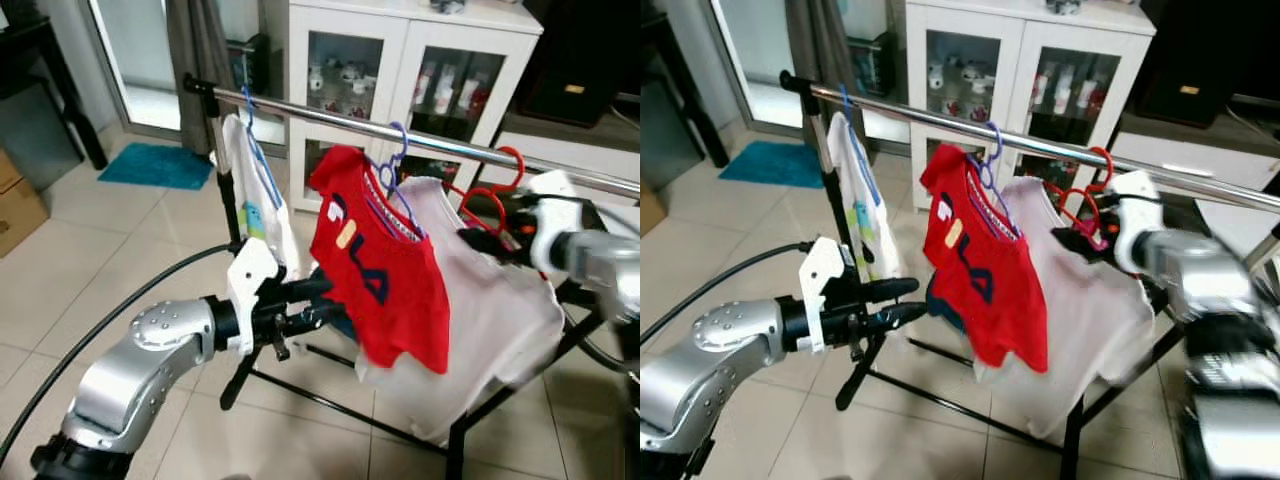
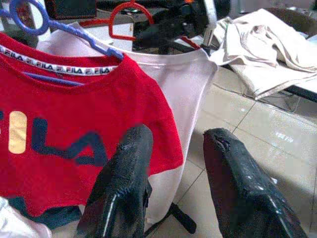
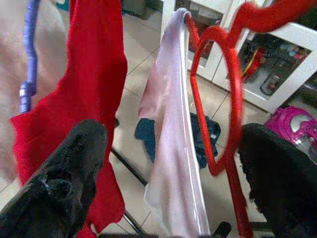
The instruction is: Hang hanger
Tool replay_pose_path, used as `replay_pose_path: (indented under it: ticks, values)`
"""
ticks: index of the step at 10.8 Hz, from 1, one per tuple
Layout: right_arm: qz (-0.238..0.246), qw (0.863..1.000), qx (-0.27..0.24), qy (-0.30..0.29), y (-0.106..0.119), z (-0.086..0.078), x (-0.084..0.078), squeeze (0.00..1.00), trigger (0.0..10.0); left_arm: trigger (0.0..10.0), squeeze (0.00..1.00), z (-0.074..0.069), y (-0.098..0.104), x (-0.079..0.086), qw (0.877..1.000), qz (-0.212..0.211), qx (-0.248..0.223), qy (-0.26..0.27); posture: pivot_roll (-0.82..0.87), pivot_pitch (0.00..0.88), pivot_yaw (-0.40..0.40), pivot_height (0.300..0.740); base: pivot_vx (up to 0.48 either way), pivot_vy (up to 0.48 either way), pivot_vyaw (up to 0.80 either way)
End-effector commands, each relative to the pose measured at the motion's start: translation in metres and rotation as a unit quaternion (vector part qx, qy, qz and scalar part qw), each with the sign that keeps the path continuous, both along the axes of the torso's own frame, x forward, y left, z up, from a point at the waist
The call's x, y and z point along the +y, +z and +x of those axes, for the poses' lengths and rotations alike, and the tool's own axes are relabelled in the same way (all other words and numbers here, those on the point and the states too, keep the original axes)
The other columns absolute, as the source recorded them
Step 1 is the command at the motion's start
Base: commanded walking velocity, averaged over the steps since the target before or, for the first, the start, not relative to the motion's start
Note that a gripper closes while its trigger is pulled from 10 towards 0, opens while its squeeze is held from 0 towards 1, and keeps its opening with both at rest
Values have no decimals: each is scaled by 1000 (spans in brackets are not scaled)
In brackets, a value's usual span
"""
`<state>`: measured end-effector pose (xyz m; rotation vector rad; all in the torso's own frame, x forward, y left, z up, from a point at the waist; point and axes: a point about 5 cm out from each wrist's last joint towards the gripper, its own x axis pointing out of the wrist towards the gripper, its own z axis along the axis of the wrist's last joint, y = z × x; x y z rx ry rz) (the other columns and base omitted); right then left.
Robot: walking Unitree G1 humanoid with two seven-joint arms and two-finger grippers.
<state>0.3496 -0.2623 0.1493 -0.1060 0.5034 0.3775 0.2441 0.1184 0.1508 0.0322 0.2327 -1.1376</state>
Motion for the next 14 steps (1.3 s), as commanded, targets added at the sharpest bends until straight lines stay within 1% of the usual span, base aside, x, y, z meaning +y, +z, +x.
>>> replay_pose_path:
  ticks: [1,2,5,6,7,8,9,11,14]
  values:
    - [-7,1000,-8,-9,4,5,-3,0,3098,10000,0,2,4,-3,1000,-2,-8,-15,-1,0,-14,740,0,0,0]
    - [-10,1000,-5,-13,2,8,-4,0,0,10000,0,2,4,-4,1000,0,-8,-20,4,0,-17,740,0,0,0]
    - [-8,1000,0,-7,4,10,-8,0,0,10000,0,1,4,-4,1000,2,-9,-23,8,0,-20,740,0,0,0]
    - [-2,1000,11,0,4,9,-11,0,0,10000,0,0,3,-4,1000,2,-8,-25,3,0,-17,740,0,0,0]
    - [1,1000,11,-1,5,9,-13,0,0,10000,0,0,3,-4,1000,2,-8,-26,3,0,-17,740,0,0,0]
    - [15,1000,5,-3,8,10,-16,0,0,10000,0,0,3,-4,1000,2,-9,-28,3,0,-17,740,0,0,0]
    - [20,1000,5,5,10,10,-15,0,0,10000,0,1,2,-5,999,3,-9,-30,-3,0,-12,740,0,0,0]
    - [11,1000,14,5,6,9,-15,0,0,10000,0,1,2,-5,999,3,-10,-33,-8,0,-7,740,0,0,0]
    - [21,1000,10,5,5,10,-13,0,0,10000,0,2,2,-4,999,5,-13,-33,-8,0,-6,740,0,0,0]
